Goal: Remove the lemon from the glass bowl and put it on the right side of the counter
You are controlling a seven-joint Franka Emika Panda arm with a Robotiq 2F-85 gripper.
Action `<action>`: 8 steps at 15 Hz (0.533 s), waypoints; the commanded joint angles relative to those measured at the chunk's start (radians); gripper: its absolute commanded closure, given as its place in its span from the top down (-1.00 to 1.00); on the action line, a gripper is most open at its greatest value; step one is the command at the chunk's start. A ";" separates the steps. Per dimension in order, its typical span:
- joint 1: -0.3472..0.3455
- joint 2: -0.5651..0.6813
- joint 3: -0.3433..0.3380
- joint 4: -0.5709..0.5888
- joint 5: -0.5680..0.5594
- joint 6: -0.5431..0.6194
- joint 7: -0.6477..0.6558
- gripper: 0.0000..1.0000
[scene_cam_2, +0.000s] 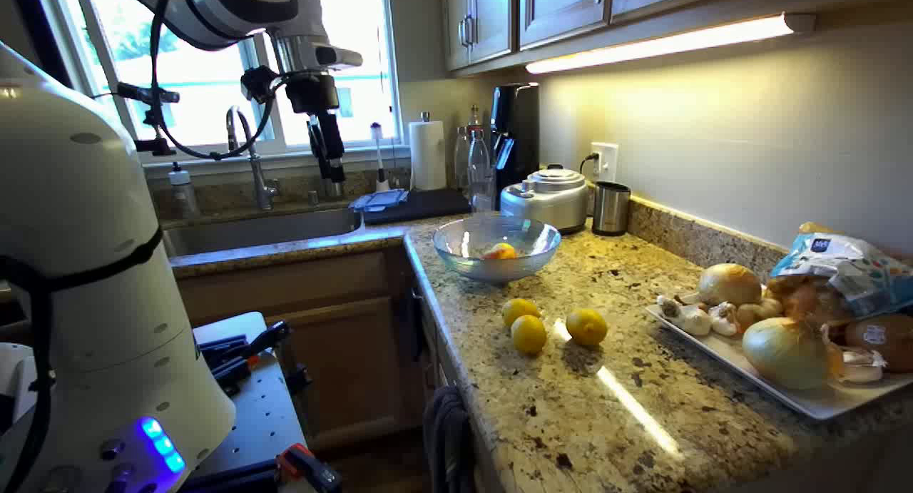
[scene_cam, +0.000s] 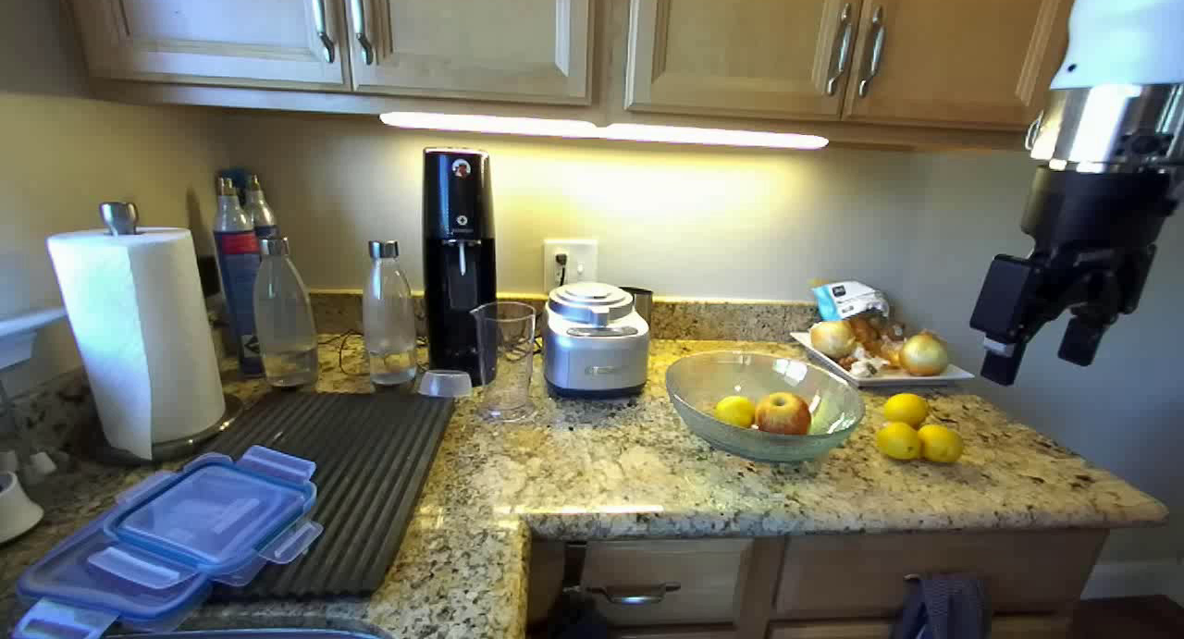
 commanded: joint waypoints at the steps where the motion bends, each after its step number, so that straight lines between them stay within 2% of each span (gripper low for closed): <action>1: 0.015 0.004 -0.016 0.001 -0.012 0.000 0.009 1.00; 8: 0.010 0.014 -0.014 0.008 -0.018 -0.004 0.011 1.00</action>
